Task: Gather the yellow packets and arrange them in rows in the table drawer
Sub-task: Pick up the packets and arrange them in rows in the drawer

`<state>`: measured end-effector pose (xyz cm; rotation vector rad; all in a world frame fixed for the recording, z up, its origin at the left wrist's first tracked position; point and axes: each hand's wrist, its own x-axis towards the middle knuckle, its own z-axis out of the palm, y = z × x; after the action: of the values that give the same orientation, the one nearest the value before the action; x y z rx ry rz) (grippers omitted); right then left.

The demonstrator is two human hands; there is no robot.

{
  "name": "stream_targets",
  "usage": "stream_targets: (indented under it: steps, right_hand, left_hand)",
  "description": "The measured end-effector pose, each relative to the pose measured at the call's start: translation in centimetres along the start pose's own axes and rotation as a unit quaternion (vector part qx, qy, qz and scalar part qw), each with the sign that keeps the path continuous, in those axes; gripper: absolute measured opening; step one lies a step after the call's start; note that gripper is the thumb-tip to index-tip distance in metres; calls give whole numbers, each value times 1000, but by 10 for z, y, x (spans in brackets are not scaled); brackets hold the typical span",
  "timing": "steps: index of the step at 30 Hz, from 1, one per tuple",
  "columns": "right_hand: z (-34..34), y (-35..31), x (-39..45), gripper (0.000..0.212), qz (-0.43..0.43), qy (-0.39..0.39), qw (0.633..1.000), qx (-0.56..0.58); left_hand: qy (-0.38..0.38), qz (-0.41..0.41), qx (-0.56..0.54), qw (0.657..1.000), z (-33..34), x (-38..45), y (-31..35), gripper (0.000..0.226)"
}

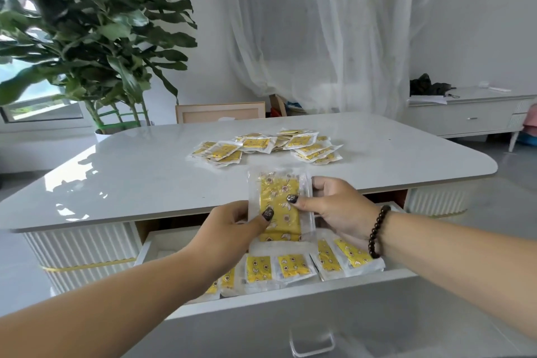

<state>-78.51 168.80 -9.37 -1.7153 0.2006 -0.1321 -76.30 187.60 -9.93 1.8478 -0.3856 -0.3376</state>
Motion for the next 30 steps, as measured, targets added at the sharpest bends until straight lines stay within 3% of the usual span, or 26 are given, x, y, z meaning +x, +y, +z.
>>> stream_targets:
  steps: [5, 13, 17, 21, 23, 30]
  right_hand:
    - [-55, -5, 20, 18, 26, 7, 999, -26]
    - [-146, 78, 64, 19, 245, 88, 947, -189]
    - [-180, 124, 97, 42, 291, 80, 900, -314]
    - [-208, 174, 132, 64, 341, 65, 883, -317]
    - [-213, 186, 144, 55, 321, 36, 887, -329]
    - [-172, 154, 123, 28, 318, 51, 855, -406]
  left_hand:
    - [-25, 6, -11, 1000, 4, 11, 9, 27]
    - [-59, -17, 33, 998, 8, 41, -8, 25]
    - [-71, -32, 46, 996, 9, 55, -18, 25]
    - [-83, -50, 49, 994, 14, 67, -28, 27]
    - [-89, -60, 51, 993, 16, 71, -35, 27]
    - [-109, -69, 60, 990, 18, 78, -48, 24]
